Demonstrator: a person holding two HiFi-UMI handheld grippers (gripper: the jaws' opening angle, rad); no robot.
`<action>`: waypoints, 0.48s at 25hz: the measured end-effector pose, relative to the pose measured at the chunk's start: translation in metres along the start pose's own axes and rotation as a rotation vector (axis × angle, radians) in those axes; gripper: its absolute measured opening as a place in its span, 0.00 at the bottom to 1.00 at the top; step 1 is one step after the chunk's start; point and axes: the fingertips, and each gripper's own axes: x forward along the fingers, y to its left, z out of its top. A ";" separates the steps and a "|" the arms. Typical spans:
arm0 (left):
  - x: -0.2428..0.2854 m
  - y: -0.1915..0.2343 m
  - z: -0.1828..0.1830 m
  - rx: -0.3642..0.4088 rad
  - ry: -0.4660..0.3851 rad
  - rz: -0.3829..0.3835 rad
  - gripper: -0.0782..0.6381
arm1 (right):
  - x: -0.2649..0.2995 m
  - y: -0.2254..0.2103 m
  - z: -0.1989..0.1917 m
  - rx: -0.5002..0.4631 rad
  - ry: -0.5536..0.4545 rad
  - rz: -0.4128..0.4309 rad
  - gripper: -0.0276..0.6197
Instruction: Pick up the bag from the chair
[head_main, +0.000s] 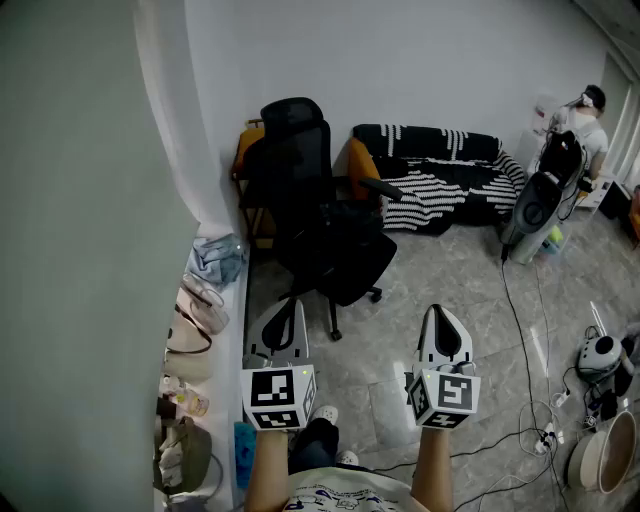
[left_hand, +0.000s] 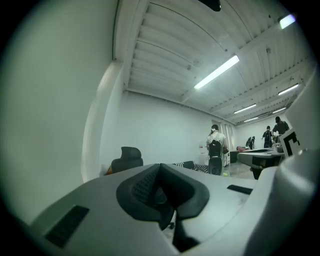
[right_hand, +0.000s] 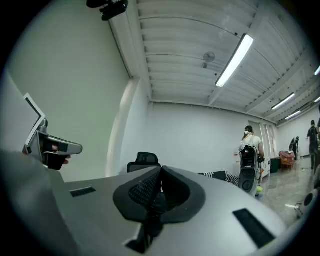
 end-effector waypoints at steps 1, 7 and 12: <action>0.000 0.001 0.000 0.000 0.000 0.002 0.13 | 0.000 0.000 0.000 0.000 0.000 -0.001 0.06; -0.001 0.006 -0.001 0.001 0.003 0.007 0.13 | 0.001 0.002 -0.001 -0.004 0.003 0.000 0.06; 0.000 0.007 -0.003 0.003 0.008 0.014 0.13 | 0.003 0.001 -0.003 -0.001 0.003 0.002 0.06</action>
